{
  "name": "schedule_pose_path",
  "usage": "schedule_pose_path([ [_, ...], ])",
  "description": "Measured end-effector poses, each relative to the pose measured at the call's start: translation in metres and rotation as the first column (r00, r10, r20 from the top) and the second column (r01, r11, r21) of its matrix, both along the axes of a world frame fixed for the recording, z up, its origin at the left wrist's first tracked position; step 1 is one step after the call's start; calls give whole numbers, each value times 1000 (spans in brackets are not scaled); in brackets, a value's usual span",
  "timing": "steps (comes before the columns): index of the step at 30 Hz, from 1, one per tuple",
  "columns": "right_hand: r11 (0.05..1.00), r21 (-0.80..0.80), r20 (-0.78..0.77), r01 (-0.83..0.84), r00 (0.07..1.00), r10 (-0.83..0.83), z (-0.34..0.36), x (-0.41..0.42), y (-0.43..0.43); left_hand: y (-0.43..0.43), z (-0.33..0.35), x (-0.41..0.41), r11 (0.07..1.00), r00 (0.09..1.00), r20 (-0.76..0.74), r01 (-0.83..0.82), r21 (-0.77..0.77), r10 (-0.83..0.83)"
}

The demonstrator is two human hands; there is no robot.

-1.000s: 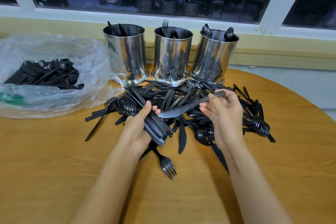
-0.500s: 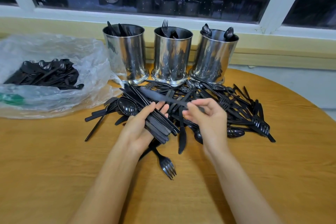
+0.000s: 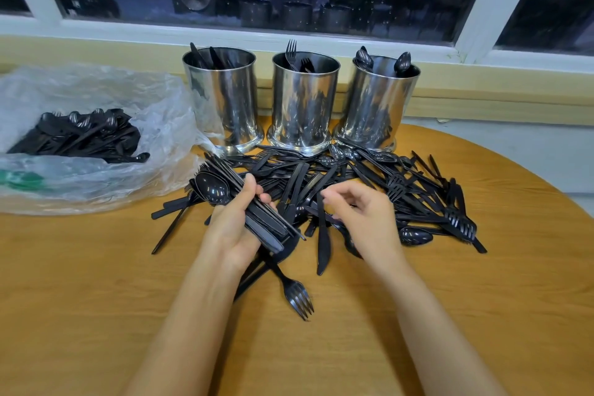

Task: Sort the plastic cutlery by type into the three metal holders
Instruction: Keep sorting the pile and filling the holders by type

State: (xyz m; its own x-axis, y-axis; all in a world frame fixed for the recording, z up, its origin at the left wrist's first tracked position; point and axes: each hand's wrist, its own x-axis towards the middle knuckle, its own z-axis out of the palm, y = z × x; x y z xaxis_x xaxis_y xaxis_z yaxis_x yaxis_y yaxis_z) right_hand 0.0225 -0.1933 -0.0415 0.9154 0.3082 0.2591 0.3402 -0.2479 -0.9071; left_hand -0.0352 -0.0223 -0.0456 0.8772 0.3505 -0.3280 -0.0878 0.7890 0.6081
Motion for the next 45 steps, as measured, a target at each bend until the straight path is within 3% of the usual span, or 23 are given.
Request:
schedule_pose_path([
  [3,990,-115,118,80,991,-67,2,12,-8,4,1,0,999,999,11,52,0,-52],
  [5,961,-271,210,50,978,8,4,21,-8,4,1,0,997,997,14,73,1,-73],
  [7,876,-482,242,-14,959,148,4,31,-5,3,0,1,996,996,23,89,-13,-88],
  [9,731,-682,269,-26,921,284,-2,38,0,3,0,2,994,994,30,104,-23,-103],
  [11,665,-747,258,-30,907,332,-7,42,5,3,-1,2,994,994,28,108,-23,-107],
  [13,682,-730,241,-46,916,320,-9,45,6,3,-1,2,994,994,17,110,-14,-110],
  [15,711,-703,325,-13,883,338,-10,48,7,5,-2,2,993,993,-3,117,-10,-117],
  [19,889,-456,487,39,847,213,-7,47,3,6,-1,1,991,993,-16,120,-55,-121],
  [22,885,-417,627,208,770,114,-4,43,-3,5,1,0,991,995,4,97,-94,-97],
  [26,833,-404,697,379,717,12,-1,31,-13,6,2,-1,993,999,21,50,-111,-48],
  [29,794,-401,635,456,764,-118,3,18,-18,6,3,-2,993,999,17,45,-107,-44],
  [30,830,-376,548,413,821,-160,5,11,-17,6,3,-3,993,999,11,49,-105,-48],
  [32,955,-209,220,212,961,-165,7,-2,-11,4,4,-3,992,997,-7,71,-109,-72],
  [33,987,-102,55,123,992,-117,7,-8,-6,3,4,-2,990,995,-20,90,-109,-93],
  [35,998,-37,-60,54,997,-56,5,-17,1,-1,2,-2,984,989,-32,140,-110,-145],
  [40,991,-91,94,102,991,-93,12,-23,1,-19,11,-4,976,984,-44,162,-143,-170],
  [45,925,-370,255,85,967,13,20,-42,0,-29,32,-20,972,974,-41,217,-95,-222],
])
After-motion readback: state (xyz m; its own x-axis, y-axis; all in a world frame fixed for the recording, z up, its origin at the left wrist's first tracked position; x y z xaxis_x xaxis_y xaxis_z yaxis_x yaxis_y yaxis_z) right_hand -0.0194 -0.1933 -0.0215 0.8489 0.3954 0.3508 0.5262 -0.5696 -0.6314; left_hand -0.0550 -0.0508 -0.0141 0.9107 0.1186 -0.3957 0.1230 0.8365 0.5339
